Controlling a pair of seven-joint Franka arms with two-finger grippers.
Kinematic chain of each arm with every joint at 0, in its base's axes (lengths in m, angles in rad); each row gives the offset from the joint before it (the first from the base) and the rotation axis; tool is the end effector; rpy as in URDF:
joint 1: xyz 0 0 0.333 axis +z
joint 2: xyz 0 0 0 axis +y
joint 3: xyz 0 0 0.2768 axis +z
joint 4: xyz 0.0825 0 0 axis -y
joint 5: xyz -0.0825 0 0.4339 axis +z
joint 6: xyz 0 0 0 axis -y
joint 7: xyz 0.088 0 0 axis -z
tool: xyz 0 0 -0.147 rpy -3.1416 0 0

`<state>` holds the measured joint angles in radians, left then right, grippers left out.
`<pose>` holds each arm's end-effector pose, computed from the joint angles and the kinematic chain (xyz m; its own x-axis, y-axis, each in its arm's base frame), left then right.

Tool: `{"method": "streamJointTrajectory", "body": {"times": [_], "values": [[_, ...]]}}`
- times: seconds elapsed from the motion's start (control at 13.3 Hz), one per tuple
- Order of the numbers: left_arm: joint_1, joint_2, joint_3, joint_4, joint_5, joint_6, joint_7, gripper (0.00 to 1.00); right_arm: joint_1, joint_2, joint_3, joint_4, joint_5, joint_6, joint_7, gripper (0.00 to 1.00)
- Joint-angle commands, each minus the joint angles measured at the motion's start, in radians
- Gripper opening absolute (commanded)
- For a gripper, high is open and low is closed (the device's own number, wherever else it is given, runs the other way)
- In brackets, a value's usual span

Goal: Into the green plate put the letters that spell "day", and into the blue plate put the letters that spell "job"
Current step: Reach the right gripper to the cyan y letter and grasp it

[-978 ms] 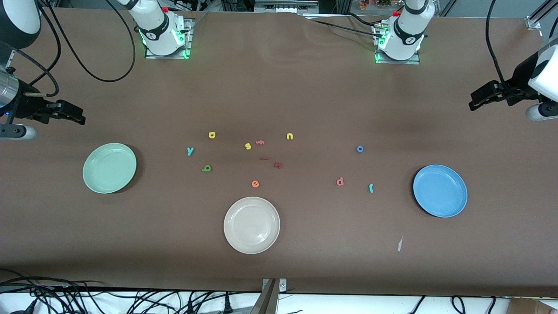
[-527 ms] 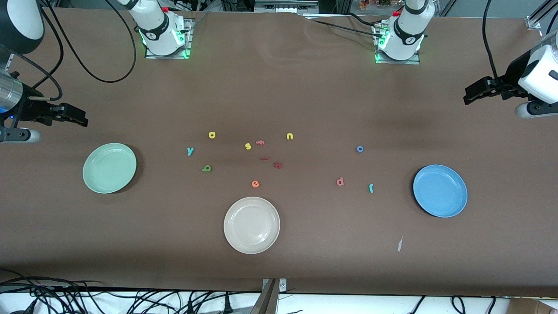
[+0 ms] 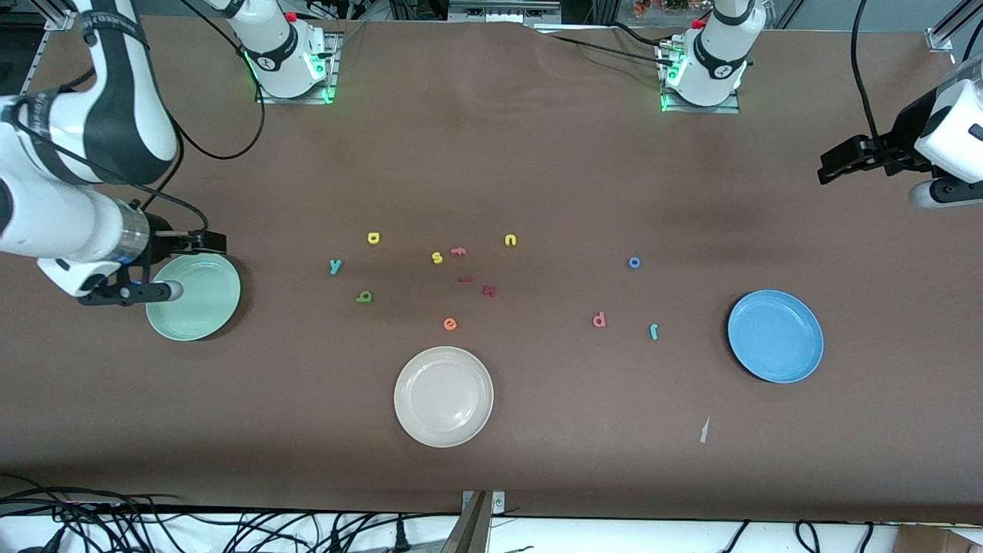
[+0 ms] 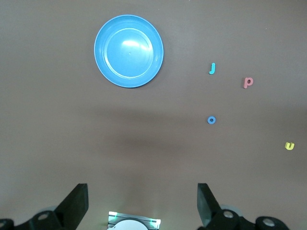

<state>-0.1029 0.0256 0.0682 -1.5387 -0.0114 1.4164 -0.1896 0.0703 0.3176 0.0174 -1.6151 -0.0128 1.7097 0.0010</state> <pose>0.5878 -0.0226 0.5346 0.9773 0.1532 -0.1465 0.1521 -0.9882 -0.0183 0.6508 0.0550 0.3309 0.9714 0.0865 -0.2211 0.0903 -0.9959 0.0068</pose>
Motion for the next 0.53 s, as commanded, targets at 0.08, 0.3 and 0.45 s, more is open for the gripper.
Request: {"method": "streamJointTrajectory", "body": {"times": [0.08,0.3,0.45], "values": [[0.003,0.013,-0.002,0.031,0.008,-0.016,0.018,1.0,0.045,-0.017,0.05,-0.159,0.011,0.222,0.165,1.0],[0.003,0.013,-0.002,0.031,0.008,-0.014,0.016,1.0,0.045,-0.023,0.133,-0.333,0.01,0.426,0.258,1.0],[0.005,0.013,-0.002,0.031,0.008,-0.013,0.016,1.0,0.045,-0.025,0.147,-0.498,0.01,0.67,0.267,1.0]]}}
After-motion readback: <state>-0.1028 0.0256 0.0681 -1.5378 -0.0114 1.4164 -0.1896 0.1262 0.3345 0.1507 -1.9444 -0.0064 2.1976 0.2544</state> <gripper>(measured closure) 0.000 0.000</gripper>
